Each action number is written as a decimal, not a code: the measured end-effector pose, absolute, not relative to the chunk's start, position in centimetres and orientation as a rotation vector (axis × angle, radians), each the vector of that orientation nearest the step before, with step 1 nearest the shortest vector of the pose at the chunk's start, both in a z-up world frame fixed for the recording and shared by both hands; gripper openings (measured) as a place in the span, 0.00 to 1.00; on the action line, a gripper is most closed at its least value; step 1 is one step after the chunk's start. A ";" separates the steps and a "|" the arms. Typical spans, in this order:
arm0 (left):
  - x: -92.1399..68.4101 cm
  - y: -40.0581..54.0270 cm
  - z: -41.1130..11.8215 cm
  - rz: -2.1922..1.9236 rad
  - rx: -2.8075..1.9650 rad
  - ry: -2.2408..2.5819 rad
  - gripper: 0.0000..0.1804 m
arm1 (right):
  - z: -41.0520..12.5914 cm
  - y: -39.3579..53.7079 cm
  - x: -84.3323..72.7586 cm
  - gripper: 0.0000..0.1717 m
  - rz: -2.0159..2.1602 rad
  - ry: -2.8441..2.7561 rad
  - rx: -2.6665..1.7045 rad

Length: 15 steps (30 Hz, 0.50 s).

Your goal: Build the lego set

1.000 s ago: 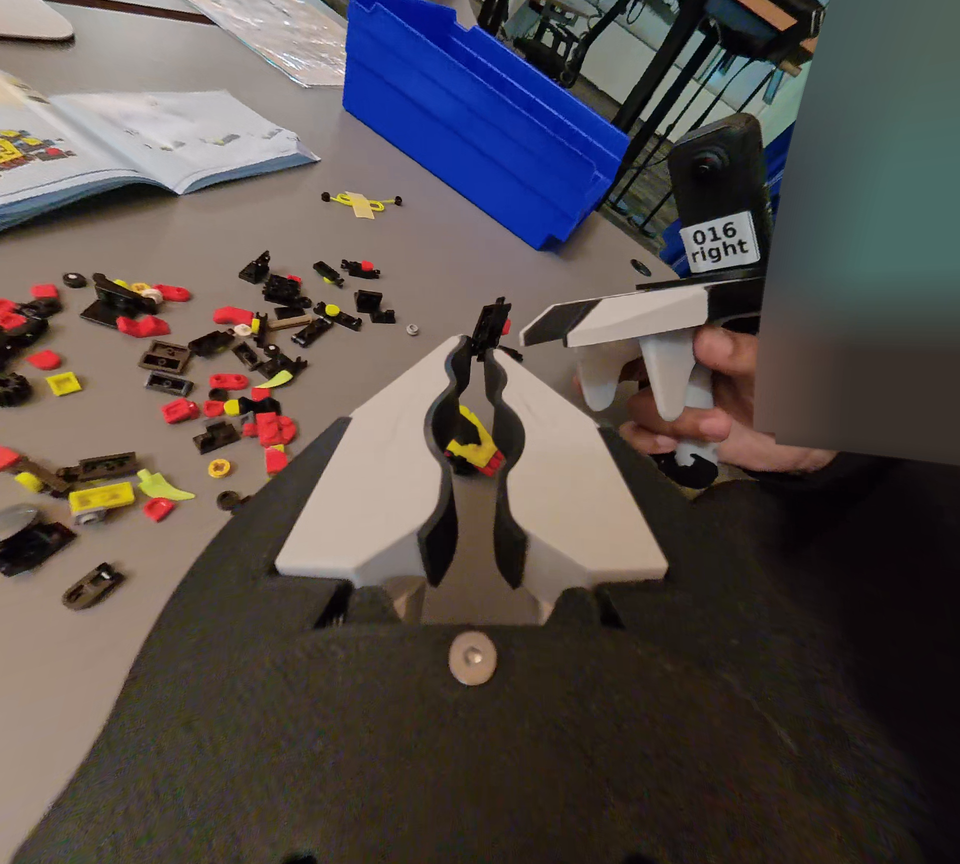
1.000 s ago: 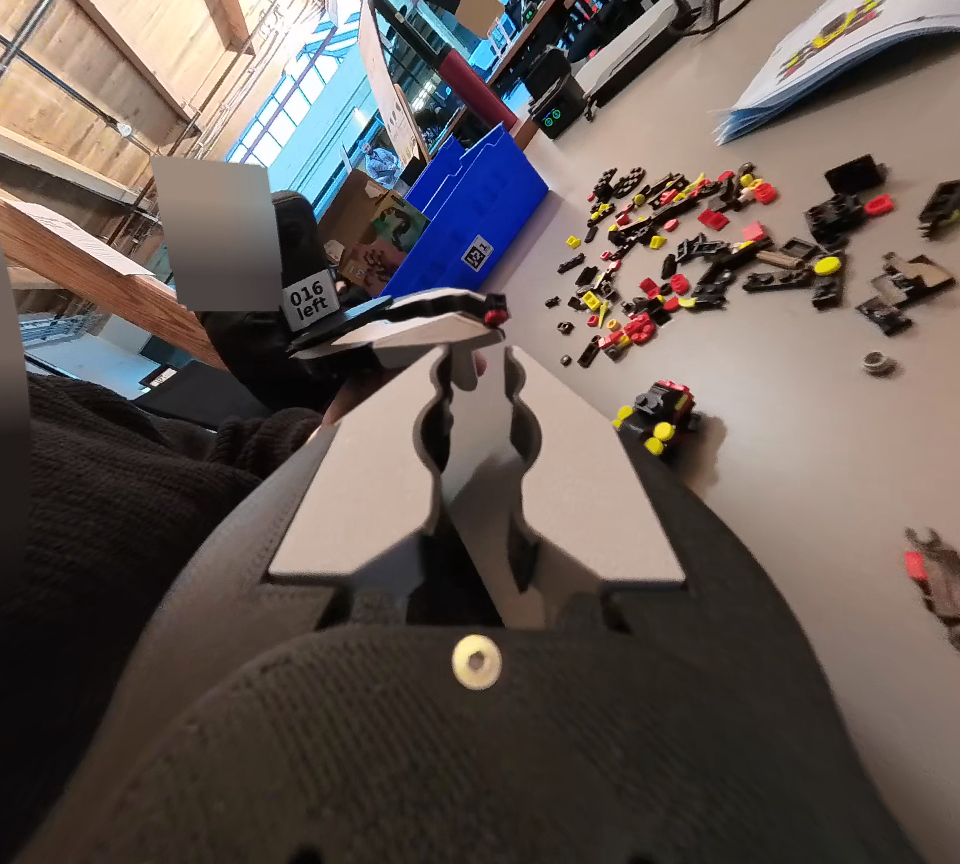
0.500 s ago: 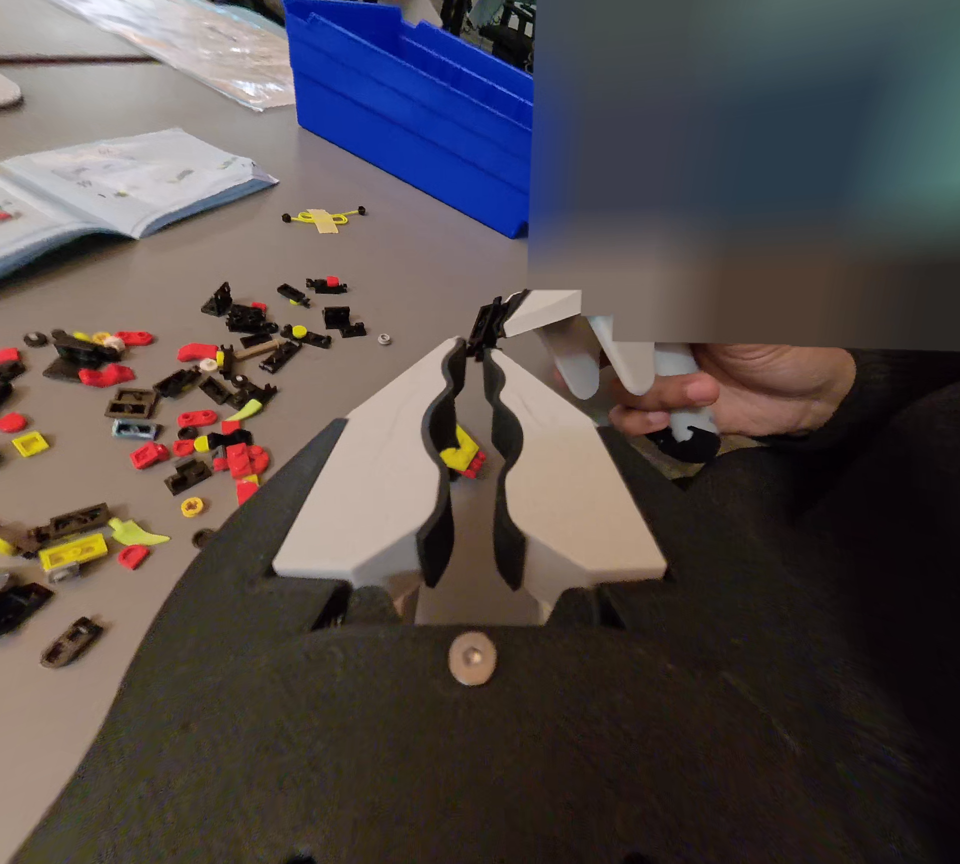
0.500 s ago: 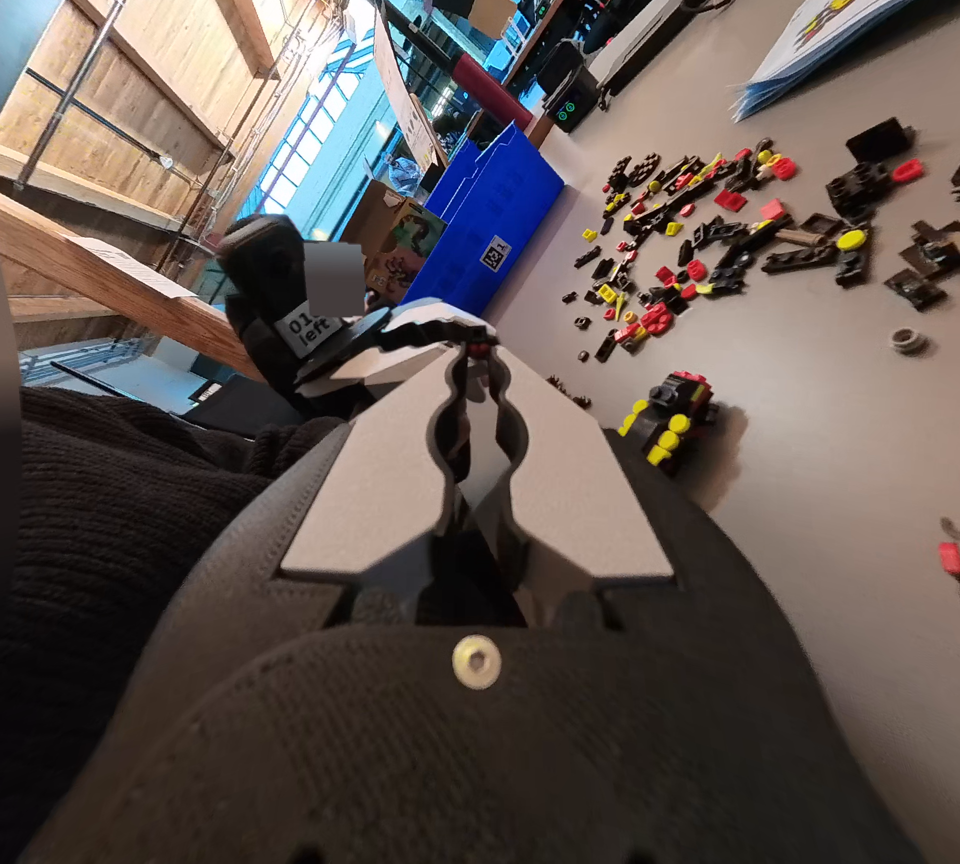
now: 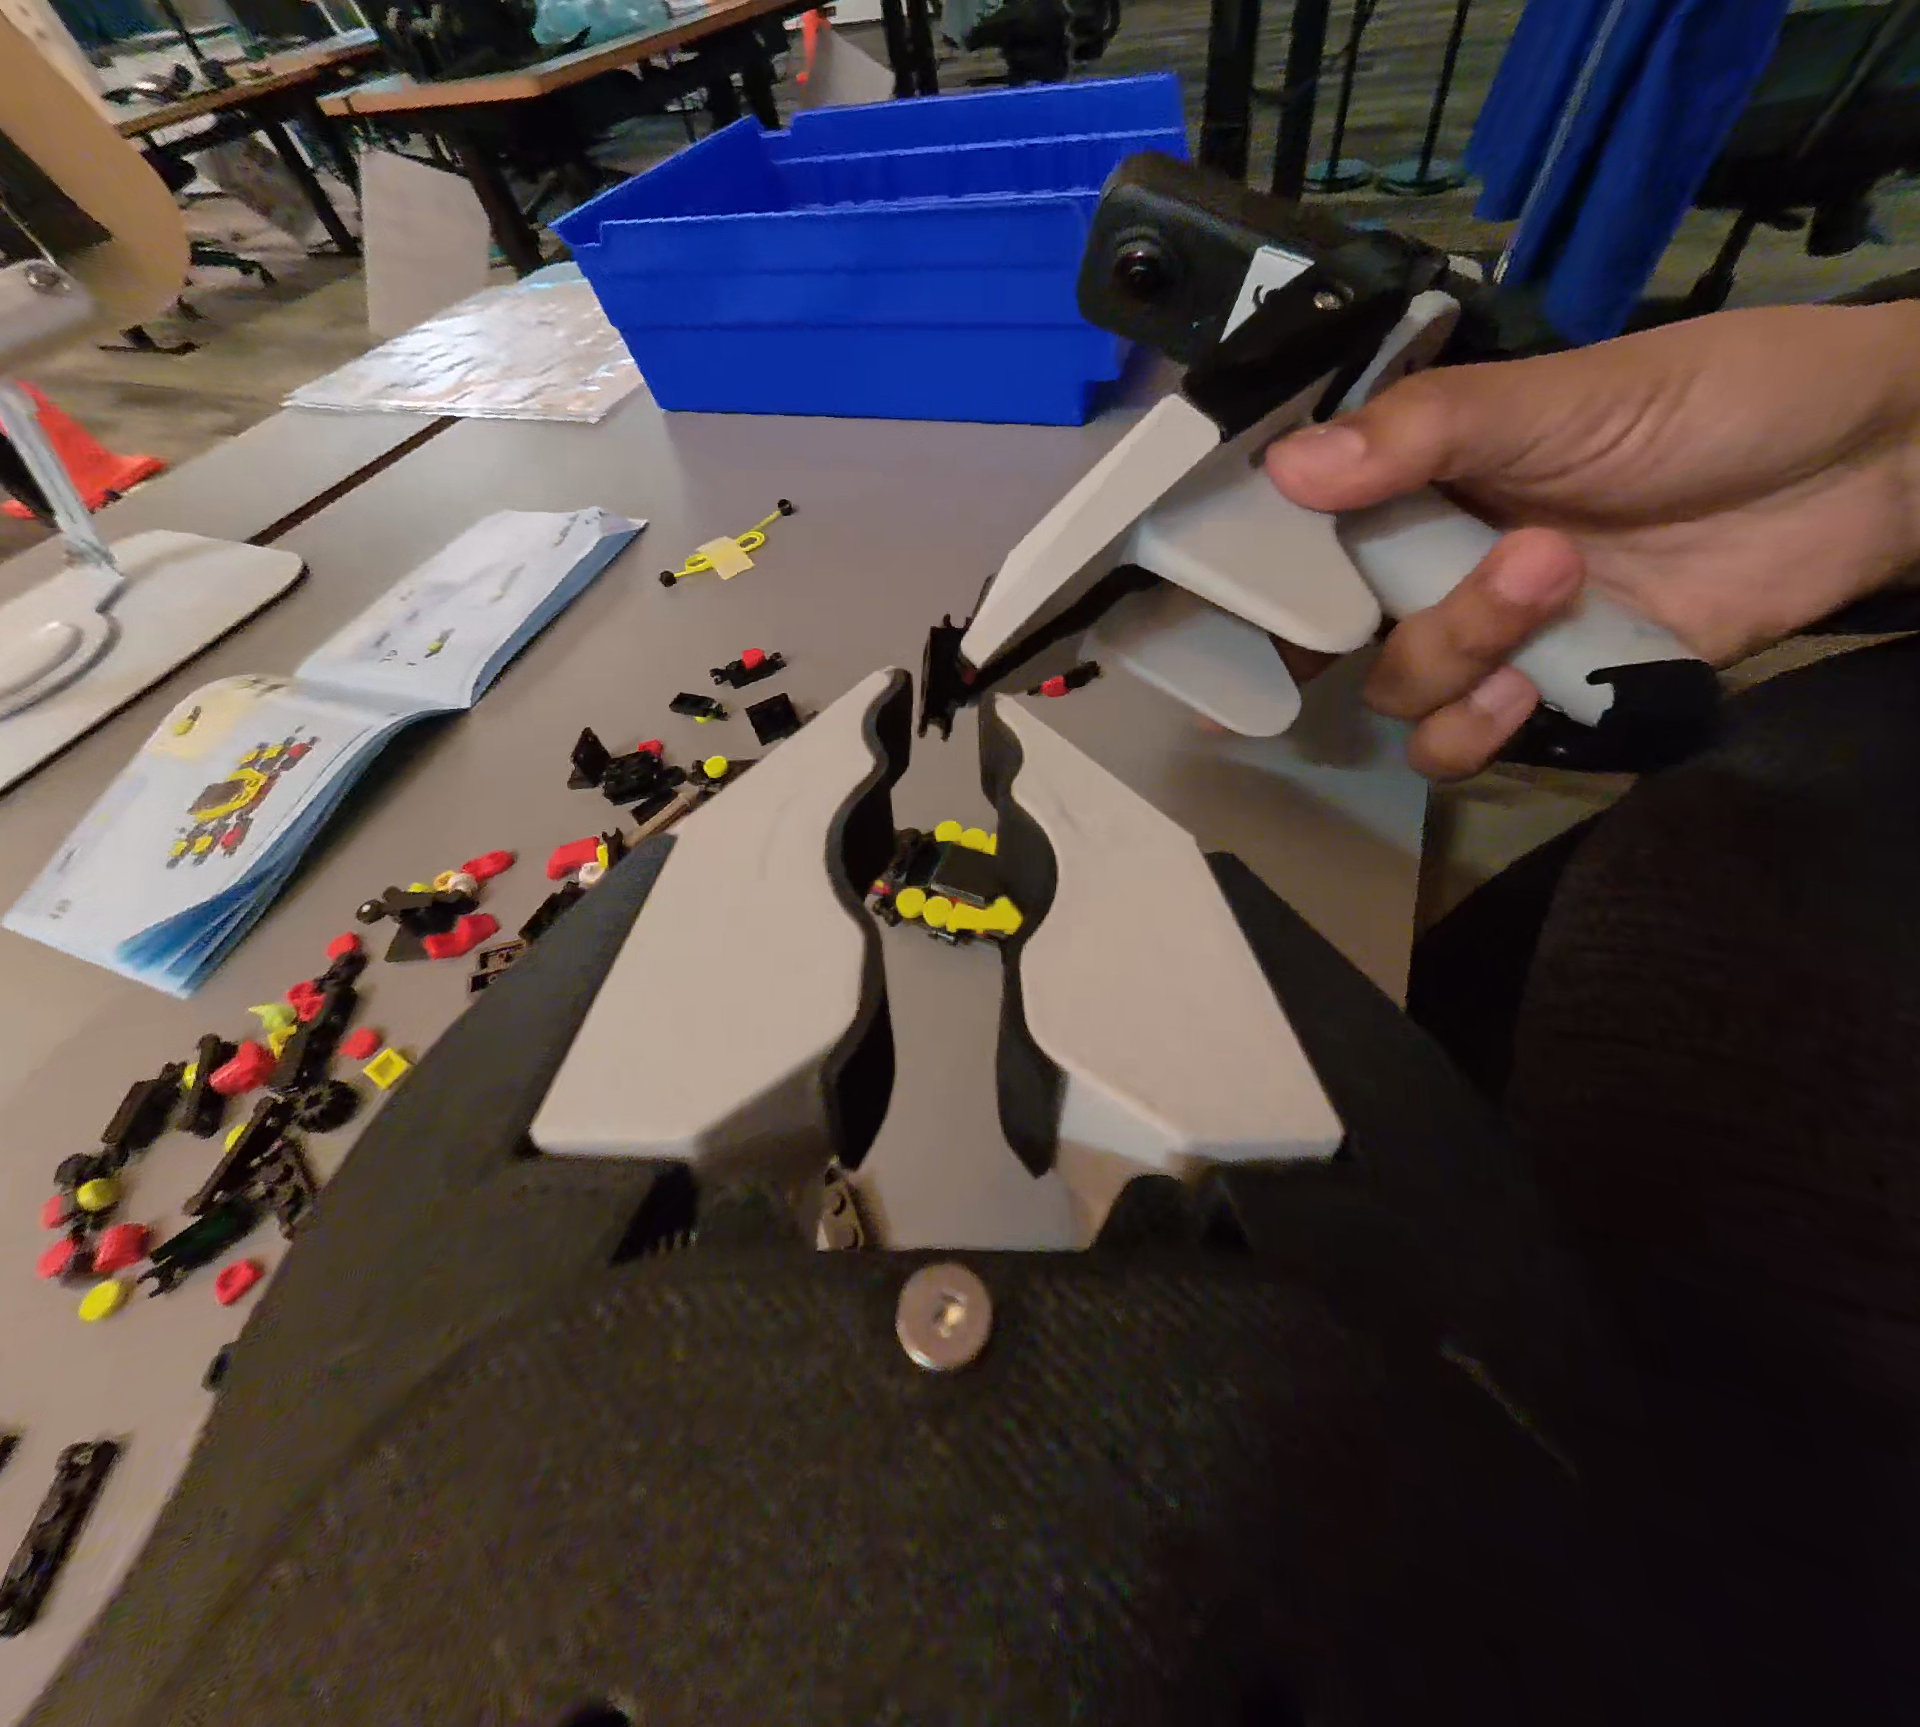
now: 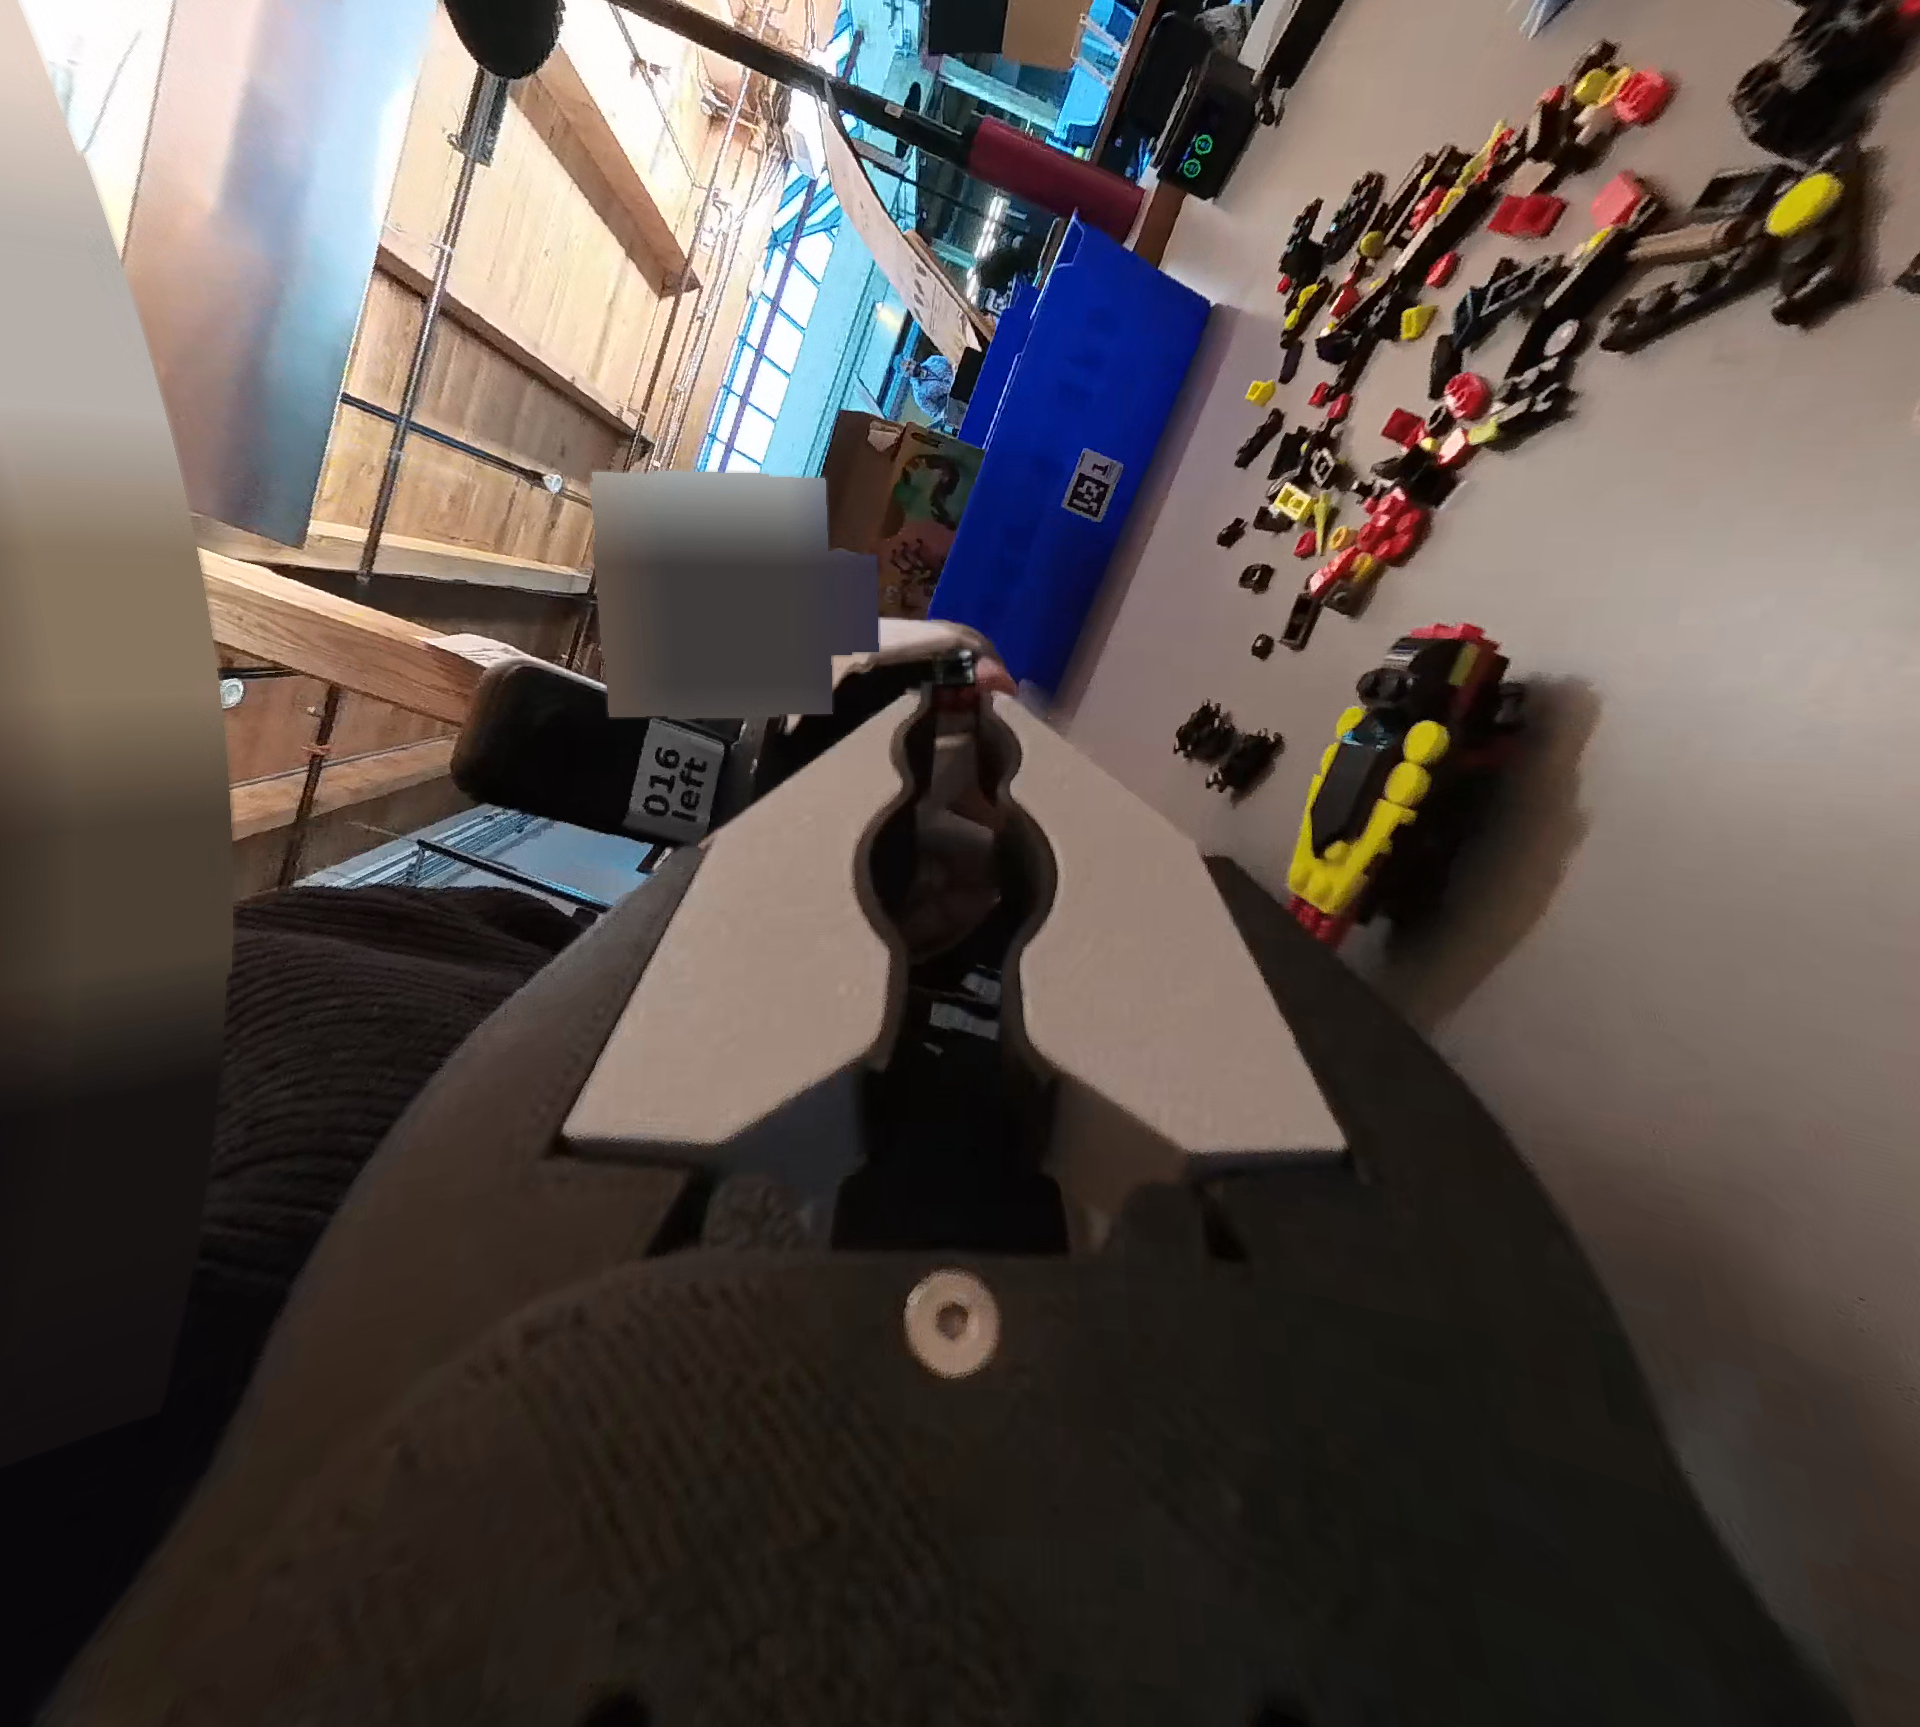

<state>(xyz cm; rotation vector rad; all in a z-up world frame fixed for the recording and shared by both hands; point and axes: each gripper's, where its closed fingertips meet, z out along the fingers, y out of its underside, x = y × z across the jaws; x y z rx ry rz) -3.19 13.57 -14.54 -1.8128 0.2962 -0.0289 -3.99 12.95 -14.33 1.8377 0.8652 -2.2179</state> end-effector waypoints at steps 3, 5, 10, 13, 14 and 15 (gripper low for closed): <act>-3.1 13.5 -14.5 -0.036 -1.811 0.317 0.03 | -14.4 12.8 -3.8 0.03 -2.203 0.866 1.827; -3.0 13.4 -14.7 -0.030 -1.816 0.346 0.03 | -14.4 12.8 -3.7 0.03 -2.189 0.861 1.816; -3.0 13.3 -14.9 -0.062 -1.873 0.342 0.03 | -14.6 12.7 -3.4 0.03 -2.161 0.926 1.813; -2.9 13.4 -14.8 -0.078 -1.890 0.300 0.03 | -14.6 12.7 -3.4 0.03 -2.155 0.987 1.822; -2.9 13.4 -14.8 -0.094 -1.895 0.277 0.03 | -14.6 12.7 -3.4 0.03 -2.154 1.010 1.829; -3.0 13.5 -14.8 -0.110 -1.898 0.255 0.03 | -14.6 12.7 -3.4 0.03 -2.152 1.032 1.836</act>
